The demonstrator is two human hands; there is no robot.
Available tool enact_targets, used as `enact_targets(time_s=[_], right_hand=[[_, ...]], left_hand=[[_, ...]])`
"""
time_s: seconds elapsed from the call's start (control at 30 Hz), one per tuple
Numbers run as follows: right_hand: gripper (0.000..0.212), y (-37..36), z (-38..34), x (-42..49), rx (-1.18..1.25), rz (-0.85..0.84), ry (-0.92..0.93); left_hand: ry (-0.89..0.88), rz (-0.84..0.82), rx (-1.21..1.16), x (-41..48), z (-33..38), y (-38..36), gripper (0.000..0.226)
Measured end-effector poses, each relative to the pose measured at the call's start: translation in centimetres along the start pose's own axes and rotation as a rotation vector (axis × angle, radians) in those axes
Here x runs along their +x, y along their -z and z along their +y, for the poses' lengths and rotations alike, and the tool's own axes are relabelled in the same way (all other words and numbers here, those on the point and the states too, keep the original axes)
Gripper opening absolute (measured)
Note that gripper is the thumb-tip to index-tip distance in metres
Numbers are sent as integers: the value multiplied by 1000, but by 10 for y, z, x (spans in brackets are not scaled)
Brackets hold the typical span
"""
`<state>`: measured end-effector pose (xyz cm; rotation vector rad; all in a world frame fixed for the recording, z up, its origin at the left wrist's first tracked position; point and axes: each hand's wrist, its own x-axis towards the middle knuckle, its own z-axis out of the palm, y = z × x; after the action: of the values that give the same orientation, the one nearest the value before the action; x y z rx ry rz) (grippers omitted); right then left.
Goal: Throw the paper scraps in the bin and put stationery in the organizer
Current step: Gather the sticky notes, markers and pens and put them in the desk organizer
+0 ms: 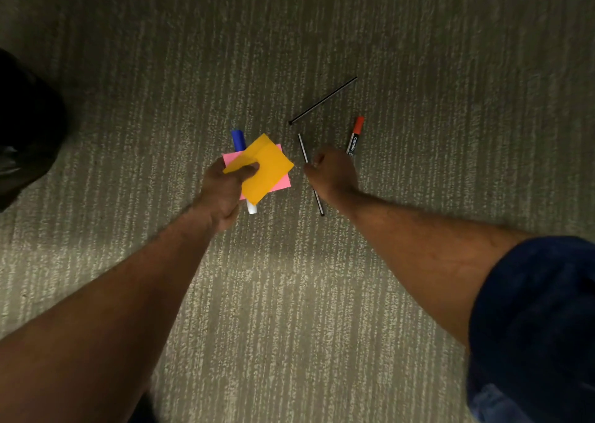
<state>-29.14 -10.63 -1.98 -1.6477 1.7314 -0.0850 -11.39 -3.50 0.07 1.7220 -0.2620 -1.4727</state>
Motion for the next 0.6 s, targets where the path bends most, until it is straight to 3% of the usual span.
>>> enact_targets(time_s=[0.2, 0.6], right_hand=[[33, -14, -7, 18, -105, 27, 11], [26, -3, -12, 28, -157, -113, -61]], left_hand=[[28, -4, -14, 15, -10, 3, 20], [37, -1, -17, 18, -3, -4, 16]])
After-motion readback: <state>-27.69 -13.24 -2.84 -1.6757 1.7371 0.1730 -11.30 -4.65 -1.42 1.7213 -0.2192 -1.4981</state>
